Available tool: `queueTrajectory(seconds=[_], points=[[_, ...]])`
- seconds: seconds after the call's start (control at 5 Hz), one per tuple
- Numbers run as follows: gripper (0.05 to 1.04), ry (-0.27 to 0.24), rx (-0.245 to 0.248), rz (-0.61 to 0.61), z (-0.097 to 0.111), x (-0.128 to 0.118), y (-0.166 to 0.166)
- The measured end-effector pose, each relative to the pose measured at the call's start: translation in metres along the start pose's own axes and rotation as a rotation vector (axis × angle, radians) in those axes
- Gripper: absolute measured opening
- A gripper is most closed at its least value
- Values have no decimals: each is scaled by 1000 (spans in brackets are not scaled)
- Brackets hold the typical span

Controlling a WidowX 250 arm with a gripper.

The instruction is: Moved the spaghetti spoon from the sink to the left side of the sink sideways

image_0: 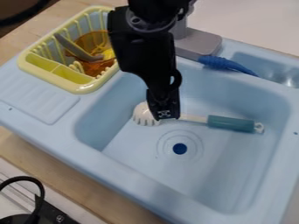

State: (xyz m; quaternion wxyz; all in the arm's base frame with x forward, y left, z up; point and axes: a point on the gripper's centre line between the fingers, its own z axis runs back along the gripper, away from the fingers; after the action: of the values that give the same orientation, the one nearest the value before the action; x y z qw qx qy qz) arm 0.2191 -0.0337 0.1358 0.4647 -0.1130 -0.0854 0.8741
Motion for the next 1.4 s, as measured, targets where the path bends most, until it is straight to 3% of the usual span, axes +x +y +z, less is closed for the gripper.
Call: queueTrajectory(seconds=[0.2,0.6,0.8,1.0,1.4], points=[[999,-8,20,-9,-4,1,3],[999,12,114,-121,-33,5,-9],[999,-2,118,-138,-43,3,-26],[999,-2,153,-174,-60,-5,-33],[999,-15,167,-184,-70,-12,-29]])
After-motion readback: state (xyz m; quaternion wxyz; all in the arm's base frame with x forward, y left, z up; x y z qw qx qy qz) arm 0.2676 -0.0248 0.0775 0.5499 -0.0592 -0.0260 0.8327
